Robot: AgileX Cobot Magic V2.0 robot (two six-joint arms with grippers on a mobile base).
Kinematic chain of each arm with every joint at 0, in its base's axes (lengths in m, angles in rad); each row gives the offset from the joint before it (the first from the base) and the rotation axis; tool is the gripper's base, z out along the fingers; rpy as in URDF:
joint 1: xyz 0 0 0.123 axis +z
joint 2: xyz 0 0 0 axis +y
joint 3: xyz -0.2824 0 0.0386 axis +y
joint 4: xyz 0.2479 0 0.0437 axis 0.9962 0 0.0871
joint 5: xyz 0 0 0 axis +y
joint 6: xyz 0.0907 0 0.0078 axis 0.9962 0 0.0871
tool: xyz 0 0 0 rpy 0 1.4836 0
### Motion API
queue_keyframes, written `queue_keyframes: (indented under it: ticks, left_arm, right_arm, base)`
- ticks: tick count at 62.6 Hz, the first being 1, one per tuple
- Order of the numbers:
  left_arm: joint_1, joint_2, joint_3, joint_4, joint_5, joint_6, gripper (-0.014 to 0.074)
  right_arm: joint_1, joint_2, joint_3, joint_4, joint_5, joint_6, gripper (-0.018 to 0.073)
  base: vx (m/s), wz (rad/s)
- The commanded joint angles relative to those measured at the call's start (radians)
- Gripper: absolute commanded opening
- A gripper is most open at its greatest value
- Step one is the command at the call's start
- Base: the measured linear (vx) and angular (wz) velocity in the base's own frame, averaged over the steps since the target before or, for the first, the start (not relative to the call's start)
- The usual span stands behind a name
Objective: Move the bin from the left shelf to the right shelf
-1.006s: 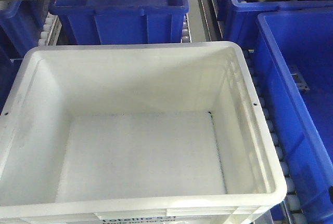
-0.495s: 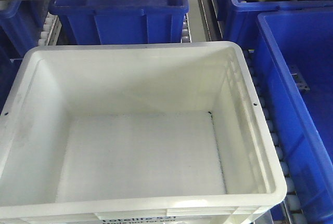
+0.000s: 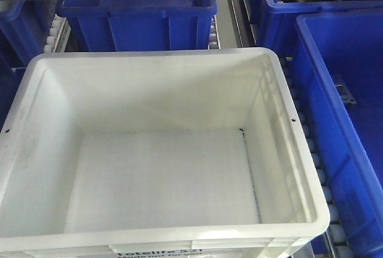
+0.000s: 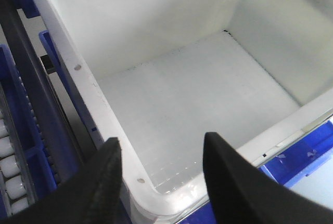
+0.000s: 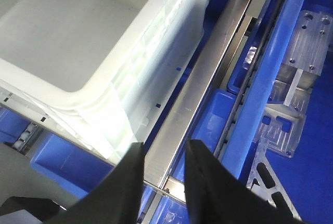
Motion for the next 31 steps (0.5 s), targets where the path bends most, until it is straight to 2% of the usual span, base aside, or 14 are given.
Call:
queue_keyframes:
  ticks: [1, 13, 31]
  left_arm:
    - [0.002, 0.011, -0.019, -0.015, -0.055, 0.000, 0.0251]
    - [0.002, 0.011, -0.019, -0.015, -0.055, 0.000, 0.0113]
    - [0.002, 0.011, -0.019, -0.015, -0.060, 0.000, 0.0023]
  right_arm:
    - [0.001, 0.011, -0.024, -0.004, -0.050, -0.016, 0.0093]
    - [0.001, 0.011, -0.024, -0.004, -0.039, -0.034, -0.0013]
    - [0.001, 0.011, -0.024, -0.004, -0.030, -0.034, -0.0009]
  base:
    - [0.00, 0.00]
    - [0.00, 0.00]
    - [0.00, 0.00]
